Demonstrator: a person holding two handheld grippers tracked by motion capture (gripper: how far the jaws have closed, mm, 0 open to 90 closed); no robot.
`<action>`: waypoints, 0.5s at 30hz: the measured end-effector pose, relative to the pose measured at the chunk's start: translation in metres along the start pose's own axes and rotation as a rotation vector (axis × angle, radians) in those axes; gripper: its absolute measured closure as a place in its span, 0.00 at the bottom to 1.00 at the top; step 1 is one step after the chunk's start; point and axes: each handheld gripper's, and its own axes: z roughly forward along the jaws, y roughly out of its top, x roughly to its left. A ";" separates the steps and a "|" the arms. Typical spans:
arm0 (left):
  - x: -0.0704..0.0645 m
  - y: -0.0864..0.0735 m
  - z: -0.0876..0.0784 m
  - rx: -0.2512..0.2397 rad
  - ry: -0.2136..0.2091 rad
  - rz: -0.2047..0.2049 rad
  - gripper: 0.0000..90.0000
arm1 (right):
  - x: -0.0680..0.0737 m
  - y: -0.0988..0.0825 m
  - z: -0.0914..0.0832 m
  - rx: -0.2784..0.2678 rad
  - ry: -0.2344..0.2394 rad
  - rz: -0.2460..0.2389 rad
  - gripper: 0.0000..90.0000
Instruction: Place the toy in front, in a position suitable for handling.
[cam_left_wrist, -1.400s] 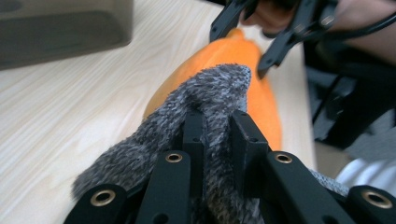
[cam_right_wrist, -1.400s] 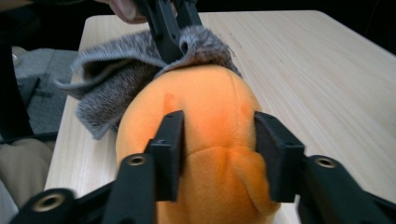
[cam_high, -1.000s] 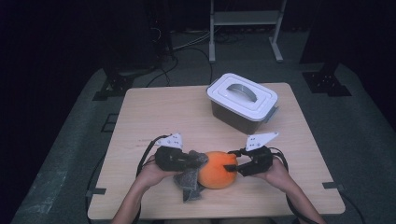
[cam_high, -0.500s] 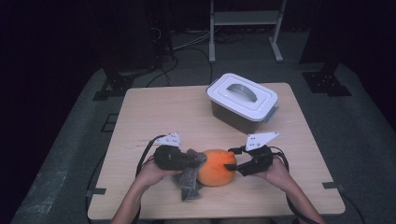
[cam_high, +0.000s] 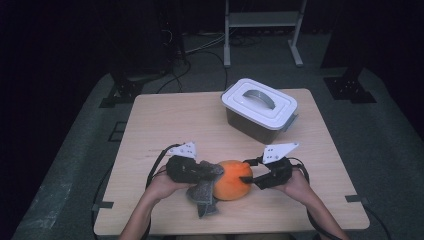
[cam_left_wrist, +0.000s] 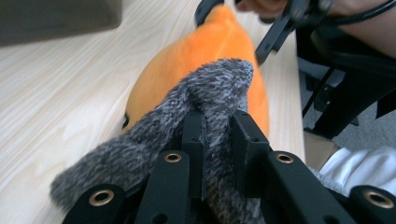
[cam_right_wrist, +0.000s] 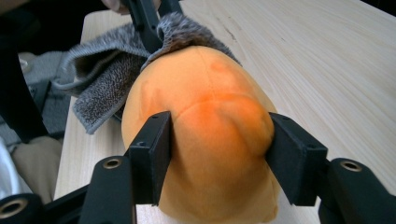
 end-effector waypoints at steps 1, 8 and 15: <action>0.001 -0.001 -0.001 -0.003 -0.006 -0.002 0.86 | -0.001 -0.001 0.000 -0.004 0.001 0.009 0.46; -0.012 0.014 -0.013 -0.051 0.011 0.043 0.86 | 0.009 0.006 -0.001 -0.001 -0.031 -0.067 0.61; -0.012 0.013 -0.002 -0.020 0.002 0.045 0.87 | 0.016 0.011 0.004 -0.006 -0.010 -0.099 0.52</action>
